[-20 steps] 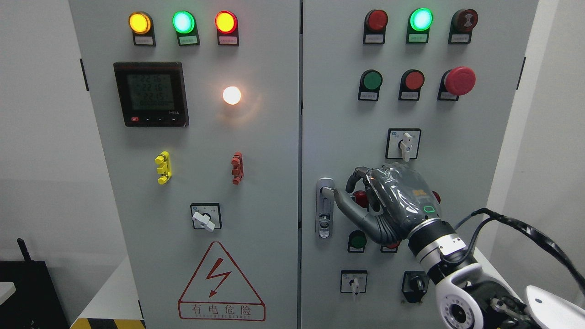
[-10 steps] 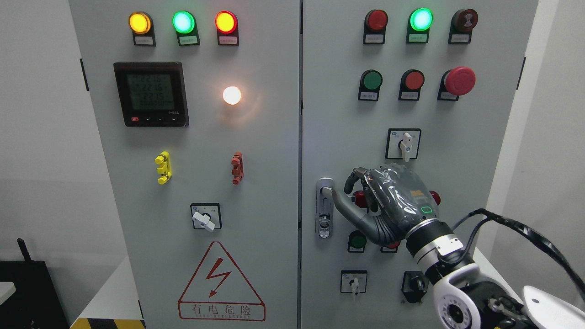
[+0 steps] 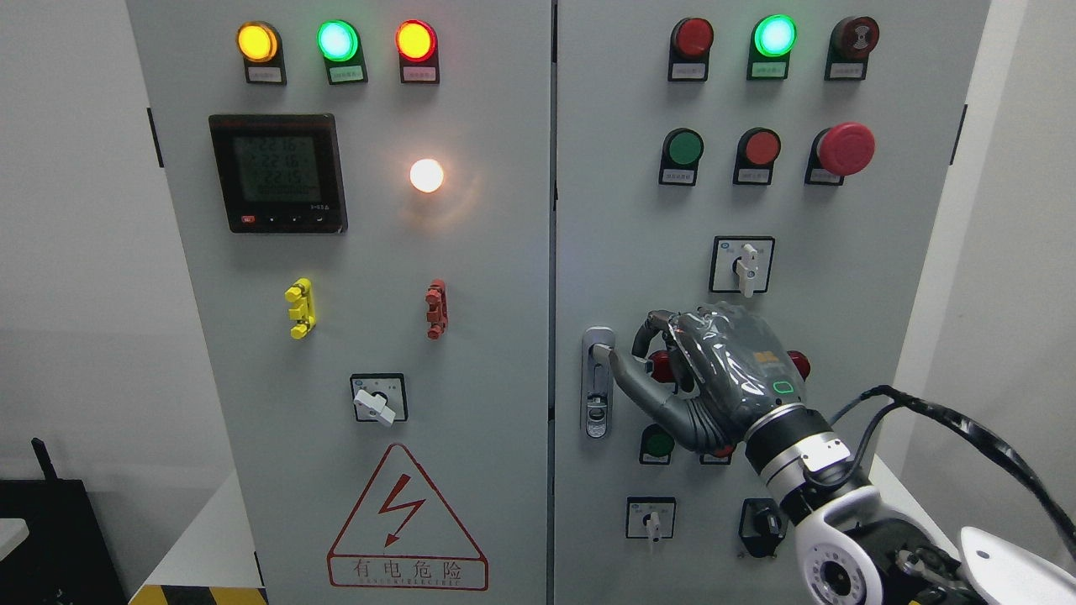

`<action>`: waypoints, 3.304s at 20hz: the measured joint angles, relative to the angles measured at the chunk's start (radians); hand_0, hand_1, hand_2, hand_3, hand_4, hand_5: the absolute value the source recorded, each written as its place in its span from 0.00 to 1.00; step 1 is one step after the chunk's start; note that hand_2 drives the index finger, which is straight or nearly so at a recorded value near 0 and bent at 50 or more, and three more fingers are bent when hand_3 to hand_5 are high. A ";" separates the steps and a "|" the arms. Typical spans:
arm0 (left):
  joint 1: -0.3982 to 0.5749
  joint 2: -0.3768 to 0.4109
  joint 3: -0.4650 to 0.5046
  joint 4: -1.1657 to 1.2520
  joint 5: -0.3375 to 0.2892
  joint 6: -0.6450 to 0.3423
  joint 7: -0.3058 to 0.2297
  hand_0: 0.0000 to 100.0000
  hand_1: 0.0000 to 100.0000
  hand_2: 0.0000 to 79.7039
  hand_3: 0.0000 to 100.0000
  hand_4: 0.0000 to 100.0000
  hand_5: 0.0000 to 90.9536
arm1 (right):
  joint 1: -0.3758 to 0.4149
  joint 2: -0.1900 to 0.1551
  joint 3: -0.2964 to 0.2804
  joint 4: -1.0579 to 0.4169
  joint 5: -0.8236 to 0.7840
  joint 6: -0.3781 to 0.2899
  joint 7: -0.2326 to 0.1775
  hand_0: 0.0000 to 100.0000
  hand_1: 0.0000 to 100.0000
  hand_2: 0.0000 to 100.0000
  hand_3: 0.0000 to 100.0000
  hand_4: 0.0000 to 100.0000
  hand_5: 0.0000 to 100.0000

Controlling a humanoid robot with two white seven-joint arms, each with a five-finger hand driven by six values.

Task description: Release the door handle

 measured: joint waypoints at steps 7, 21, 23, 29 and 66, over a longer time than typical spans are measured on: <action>0.000 0.000 0.000 0.000 0.000 -0.003 0.000 0.12 0.39 0.00 0.00 0.00 0.00 | 0.008 0.001 -0.001 0.000 0.000 0.000 0.000 0.45 0.00 0.50 1.00 1.00 1.00; 0.000 0.000 0.000 0.000 0.000 -0.005 0.000 0.12 0.39 0.00 0.00 0.00 0.00 | 0.016 0.001 -0.006 -0.003 0.000 0.000 0.000 0.45 0.01 0.51 1.00 1.00 1.00; 0.000 0.000 0.000 0.000 0.000 -0.005 0.000 0.12 0.39 0.00 0.00 0.00 0.00 | 0.017 0.002 -0.006 -0.003 0.000 0.000 0.000 0.45 0.01 0.51 1.00 1.00 1.00; 0.000 0.000 0.000 0.000 0.000 -0.005 0.000 0.12 0.39 0.00 0.00 0.00 0.00 | 0.018 0.002 -0.008 -0.005 0.000 0.000 0.000 0.45 0.01 0.51 1.00 1.00 1.00; 0.000 0.000 0.000 0.000 0.000 -0.005 0.000 0.12 0.39 0.00 0.00 0.00 0.00 | 0.032 0.002 -0.012 -0.010 0.000 0.001 -0.002 0.45 0.02 0.56 1.00 1.00 1.00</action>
